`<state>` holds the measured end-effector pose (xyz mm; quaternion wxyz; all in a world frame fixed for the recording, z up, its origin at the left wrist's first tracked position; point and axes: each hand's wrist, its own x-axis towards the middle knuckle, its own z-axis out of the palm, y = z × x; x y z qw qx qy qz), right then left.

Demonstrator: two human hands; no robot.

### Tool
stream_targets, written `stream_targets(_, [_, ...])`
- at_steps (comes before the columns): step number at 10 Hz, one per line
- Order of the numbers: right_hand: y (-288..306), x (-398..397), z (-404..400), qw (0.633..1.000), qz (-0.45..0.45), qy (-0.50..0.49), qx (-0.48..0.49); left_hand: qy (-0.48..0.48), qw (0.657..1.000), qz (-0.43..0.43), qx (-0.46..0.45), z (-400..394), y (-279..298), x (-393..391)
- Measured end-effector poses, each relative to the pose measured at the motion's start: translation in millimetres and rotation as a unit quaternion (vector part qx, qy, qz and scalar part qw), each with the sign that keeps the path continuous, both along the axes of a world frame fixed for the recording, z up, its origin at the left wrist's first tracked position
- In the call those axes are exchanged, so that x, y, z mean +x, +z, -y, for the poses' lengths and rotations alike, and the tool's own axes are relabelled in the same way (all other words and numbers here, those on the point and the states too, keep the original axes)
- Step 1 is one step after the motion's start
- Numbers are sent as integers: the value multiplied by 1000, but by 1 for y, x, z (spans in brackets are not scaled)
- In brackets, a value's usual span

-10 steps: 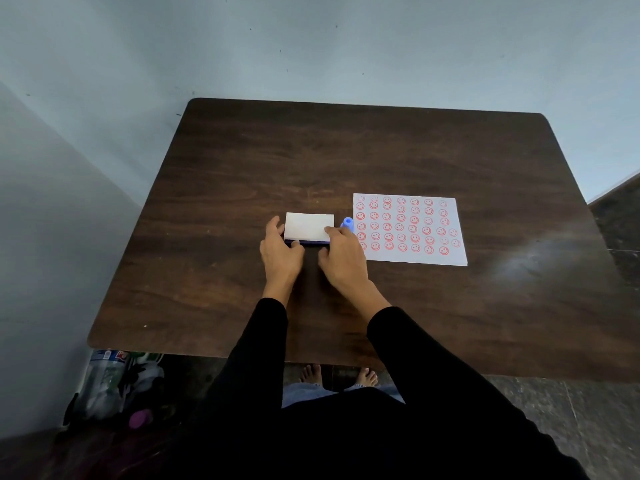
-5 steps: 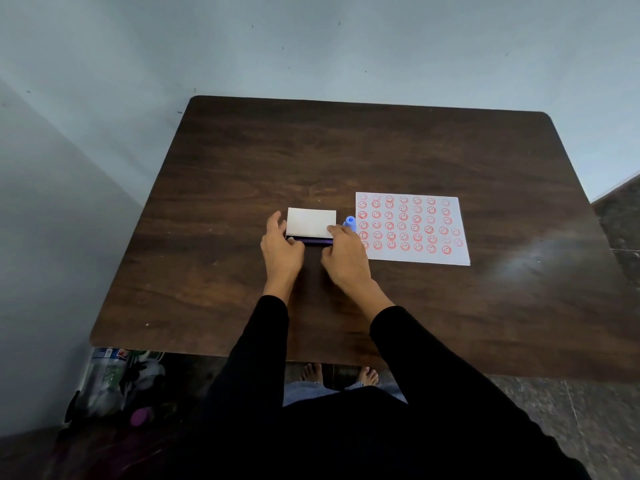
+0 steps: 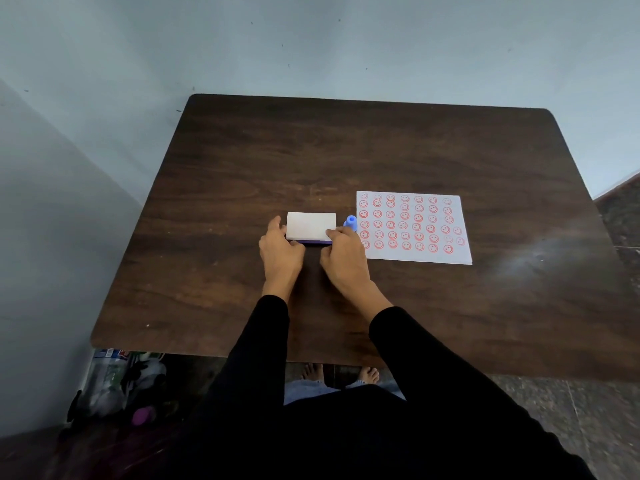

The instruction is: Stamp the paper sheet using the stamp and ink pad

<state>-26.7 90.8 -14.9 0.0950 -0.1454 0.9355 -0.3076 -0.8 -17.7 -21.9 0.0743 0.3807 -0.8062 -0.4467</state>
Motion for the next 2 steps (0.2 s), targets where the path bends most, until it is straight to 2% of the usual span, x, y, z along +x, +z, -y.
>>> stream_targets(2, [2,-3,1,1000,10,-3,-4,9,1000,17,-16,-1,6,-4])
